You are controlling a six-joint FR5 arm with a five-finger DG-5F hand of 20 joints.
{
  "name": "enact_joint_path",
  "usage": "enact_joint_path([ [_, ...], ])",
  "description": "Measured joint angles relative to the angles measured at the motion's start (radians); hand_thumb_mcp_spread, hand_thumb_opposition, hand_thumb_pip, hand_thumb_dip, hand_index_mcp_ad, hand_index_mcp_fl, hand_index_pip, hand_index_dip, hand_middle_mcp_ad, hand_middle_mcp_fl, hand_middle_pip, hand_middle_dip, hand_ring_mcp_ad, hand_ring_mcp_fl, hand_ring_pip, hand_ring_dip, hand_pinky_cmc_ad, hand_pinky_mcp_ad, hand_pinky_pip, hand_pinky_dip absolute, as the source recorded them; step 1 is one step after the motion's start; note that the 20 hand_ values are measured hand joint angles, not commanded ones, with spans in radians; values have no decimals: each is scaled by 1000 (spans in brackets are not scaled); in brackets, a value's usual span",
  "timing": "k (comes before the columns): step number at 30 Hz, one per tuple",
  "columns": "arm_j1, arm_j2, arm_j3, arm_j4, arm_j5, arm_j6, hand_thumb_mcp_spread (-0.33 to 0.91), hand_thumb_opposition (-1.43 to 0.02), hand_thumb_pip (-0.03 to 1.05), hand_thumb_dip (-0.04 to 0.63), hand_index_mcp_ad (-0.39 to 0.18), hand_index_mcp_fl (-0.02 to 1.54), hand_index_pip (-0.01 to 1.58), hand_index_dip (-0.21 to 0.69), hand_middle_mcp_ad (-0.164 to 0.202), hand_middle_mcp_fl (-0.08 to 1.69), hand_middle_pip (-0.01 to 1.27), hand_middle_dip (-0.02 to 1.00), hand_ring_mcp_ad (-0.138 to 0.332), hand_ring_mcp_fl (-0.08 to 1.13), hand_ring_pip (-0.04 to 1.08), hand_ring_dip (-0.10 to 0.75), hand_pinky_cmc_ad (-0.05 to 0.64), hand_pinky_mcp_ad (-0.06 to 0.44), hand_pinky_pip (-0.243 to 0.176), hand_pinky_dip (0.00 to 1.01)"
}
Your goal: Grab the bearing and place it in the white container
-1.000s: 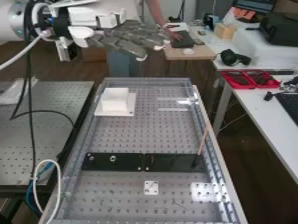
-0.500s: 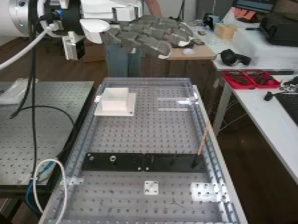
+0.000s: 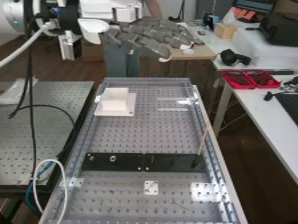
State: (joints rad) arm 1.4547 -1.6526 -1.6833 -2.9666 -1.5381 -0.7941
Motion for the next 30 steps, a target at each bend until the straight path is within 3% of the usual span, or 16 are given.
enact_joint_path([
  [14,-11,24,-13,-5,-14,-4,225,-696,415,49,-91,119,115,188,84,40,138,206,218,14,99,82,347,260,-75,298],
  [20,-19,35,-13,-20,-59,46,222,-696,391,52,-87,119,115,188,84,37,138,206,218,14,99,82,347,265,-75,298],
  [30,-30,38,6,-62,-104,74,222,-696,374,38,-87,103,115,188,86,37,138,206,216,14,99,82,368,281,-75,298],
])
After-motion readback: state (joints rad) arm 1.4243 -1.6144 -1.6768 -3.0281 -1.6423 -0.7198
